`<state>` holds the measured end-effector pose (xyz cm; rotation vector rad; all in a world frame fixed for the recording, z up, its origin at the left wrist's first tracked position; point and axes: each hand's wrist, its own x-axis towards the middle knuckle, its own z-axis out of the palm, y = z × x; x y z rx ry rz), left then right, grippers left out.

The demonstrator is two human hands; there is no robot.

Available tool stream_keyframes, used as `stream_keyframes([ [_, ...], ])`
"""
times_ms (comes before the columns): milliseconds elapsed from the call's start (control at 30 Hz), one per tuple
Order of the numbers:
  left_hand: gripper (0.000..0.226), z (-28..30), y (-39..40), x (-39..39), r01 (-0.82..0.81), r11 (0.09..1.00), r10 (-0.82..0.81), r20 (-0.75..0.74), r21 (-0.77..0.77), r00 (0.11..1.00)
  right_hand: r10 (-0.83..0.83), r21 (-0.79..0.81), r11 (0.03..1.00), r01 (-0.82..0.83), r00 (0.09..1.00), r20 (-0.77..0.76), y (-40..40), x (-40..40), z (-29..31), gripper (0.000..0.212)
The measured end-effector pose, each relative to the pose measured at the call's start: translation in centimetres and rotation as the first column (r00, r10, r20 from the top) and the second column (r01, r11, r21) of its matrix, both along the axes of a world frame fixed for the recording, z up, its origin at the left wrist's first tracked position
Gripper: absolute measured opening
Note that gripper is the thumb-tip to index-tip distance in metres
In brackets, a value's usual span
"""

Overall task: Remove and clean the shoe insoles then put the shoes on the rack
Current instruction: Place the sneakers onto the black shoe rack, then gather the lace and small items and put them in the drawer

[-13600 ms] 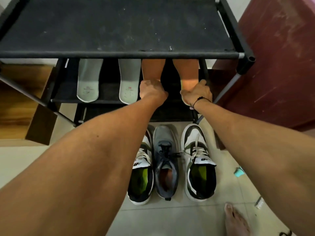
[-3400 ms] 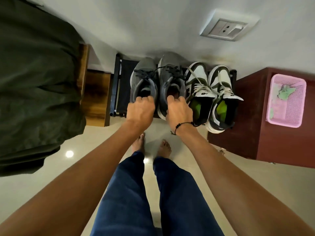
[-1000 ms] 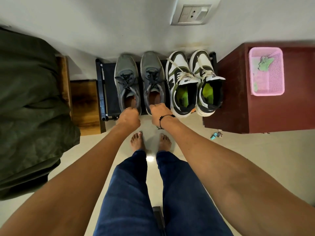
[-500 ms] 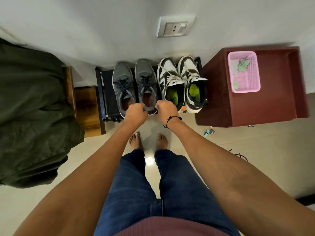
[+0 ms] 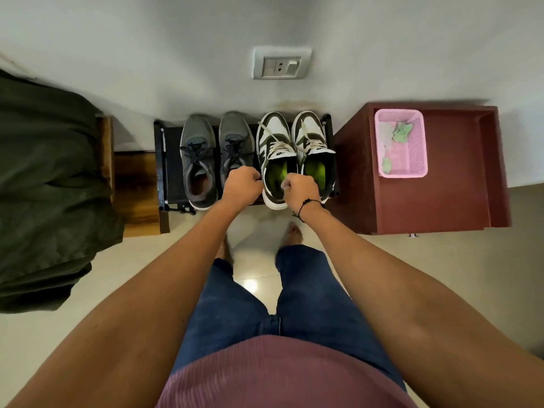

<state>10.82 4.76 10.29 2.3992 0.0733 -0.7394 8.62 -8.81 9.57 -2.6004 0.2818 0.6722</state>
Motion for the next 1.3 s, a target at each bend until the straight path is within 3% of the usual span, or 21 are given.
stream_keyframes([
  [167,0.017,1.0,-3.5,-0.8,-0.119,0.993,0.119,-0.020,-0.003,0.993,0.022,0.009,1.000,-0.022,0.999,0.032,-4.3,0.5,1.3,0.022],
  [367,0.004,4.3,-8.7,-1.3,0.105,0.993,-0.101,0.087,-0.051,0.991,-0.094,-0.036,0.994,0.099,0.989,0.111,-10.0,-0.6,5.0,0.024],
  [600,0.017,8.6,-13.9,-1.2,0.345,0.937,-0.329,0.212,-0.045,0.920,-0.312,-0.058,0.942,0.330,0.927,0.209,-13.7,-5.4,9.3,0.026],
  [733,0.011,10.5,-17.5,-4.1,0.512,0.854,-0.482,0.237,-0.087,0.844,-0.446,-0.104,0.871,0.481,0.861,0.244,-16.2,-10.0,11.3,0.028],
  [800,0.026,10.8,-19.2,-6.0,0.609,0.790,-0.577,0.251,-0.070,0.777,-0.495,-0.117,0.835,0.537,0.827,0.266,-17.6,-12.4,11.8,0.028],
  [900,0.028,11.4,-21.8,-9.4,0.712,0.701,-0.679,0.276,-0.033,0.681,-0.543,-0.131,0.795,0.593,0.791,0.282,-19.9,-16.3,12.1,0.028],
  [1100,0.031,10.8,-27.0,-16.0,0.758,0.652,-0.729,0.274,0.001,0.627,-0.633,-0.102,0.730,0.675,0.726,0.269,-24.0,-24.4,10.9,0.026],
  [1167,0.019,10.4,-28.9,-18.5,0.744,0.668,-0.722,0.249,0.006,0.646,-0.654,-0.083,0.721,0.687,0.716,0.245,-25.4,-27.2,10.6,0.026],
  [1300,0.023,10.0,-32.3,-23.8,0.716,0.698,-0.699,0.207,-0.008,0.684,-0.682,-0.078,0.703,0.707,0.701,0.209,-28.6,-32.5,9.4,0.026],
])
